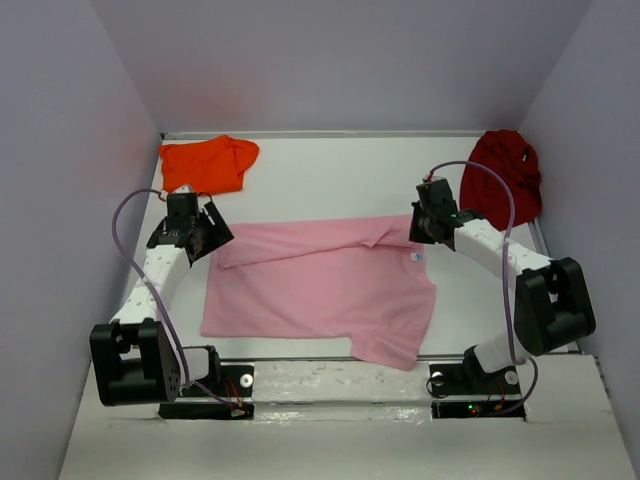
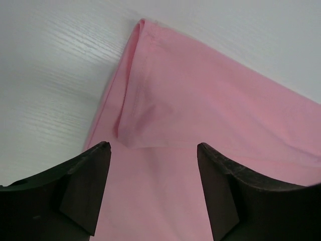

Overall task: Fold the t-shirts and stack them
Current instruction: Fold the tshirt

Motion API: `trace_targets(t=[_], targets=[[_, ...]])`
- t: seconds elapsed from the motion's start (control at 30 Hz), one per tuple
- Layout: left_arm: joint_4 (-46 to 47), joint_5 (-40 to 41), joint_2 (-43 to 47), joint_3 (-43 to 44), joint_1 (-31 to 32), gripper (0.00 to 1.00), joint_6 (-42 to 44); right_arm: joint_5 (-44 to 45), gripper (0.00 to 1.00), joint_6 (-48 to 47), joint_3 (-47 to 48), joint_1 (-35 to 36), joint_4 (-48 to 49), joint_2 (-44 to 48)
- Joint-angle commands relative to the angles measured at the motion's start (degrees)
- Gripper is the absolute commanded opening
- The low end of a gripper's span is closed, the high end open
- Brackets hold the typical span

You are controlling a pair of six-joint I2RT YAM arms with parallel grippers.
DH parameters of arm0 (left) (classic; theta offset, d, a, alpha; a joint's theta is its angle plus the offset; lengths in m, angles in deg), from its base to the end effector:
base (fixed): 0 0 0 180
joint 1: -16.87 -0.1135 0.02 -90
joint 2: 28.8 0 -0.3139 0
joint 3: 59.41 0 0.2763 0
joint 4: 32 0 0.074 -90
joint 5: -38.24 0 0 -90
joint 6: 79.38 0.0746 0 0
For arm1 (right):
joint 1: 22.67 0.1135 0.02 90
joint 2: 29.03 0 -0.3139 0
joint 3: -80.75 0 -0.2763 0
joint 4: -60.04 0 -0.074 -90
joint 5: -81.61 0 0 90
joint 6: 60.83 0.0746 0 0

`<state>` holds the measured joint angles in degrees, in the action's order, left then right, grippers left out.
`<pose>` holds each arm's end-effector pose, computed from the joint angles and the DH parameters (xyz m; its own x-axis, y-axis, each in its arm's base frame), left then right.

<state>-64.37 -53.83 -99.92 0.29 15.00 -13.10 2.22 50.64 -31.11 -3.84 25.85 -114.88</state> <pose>0.2964 0.0070 0.2530 -0.6306 -0.4228 -0.6508 -0.2842 0.9061 -0.3133 0.3370 0.1004 0.2266 -0.7699 0.1176 -0.6273 0.0775 0.9928 0.0910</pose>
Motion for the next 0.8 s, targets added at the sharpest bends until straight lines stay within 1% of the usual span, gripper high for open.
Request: trace_targets(t=[0.0, 0.1, 0.13, 0.17, 0.37, 0.53, 0.6, 0.77], targets=[[0.3, 1.4, 4.9, 2.1, -0.4, 0.79, -0.8, -0.7, 0.0, 0.9, 0.1, 0.0, 1.6, 1.6], [1.3, 0.6, 5.7, 4.3, -0.4, 0.8, -1.5, -1.2, 0.0, 0.9, 0.2, 0.0, 1.6, 2.5], [2.9, -0.1, 4.9, 4.7, -0.4, 0.8, -1.8, -1.2, 0.0, 0.9, 0.3, 0.0, 1.6, 2.7], [3.7, -2.3, 4.3, 5.2, -0.4, 0.8, -2.0, -1.3, 0.0, 0.9, 0.4, 0.0, 1.6, 2.8], [7.9, -7.7, -4.6, 7.5, -0.4, 0.79, -2.3, -3.2, 0.0, 0.7, 0.8, 0.0, -0.4, 4.5], [9.8, -8.1, -8.4, 8.9, -0.3, 0.78, -2.5, -7.1, 0.0, 1.9, -2.2, 0.0, -1.6, 7.6], [10.3, -8.6, -9.0, 9.8, -0.4, 0.78, -2.3, -8.1, 0.0, 2.3, -4.1, 0.0, -1.8, 9.4], [10.6, -9.0, -10.2, 11.1, -0.3, 0.78, -2.2, -10.2, 0.0, 3.0, -6.6, 0.0, -2.9, 10.4]])
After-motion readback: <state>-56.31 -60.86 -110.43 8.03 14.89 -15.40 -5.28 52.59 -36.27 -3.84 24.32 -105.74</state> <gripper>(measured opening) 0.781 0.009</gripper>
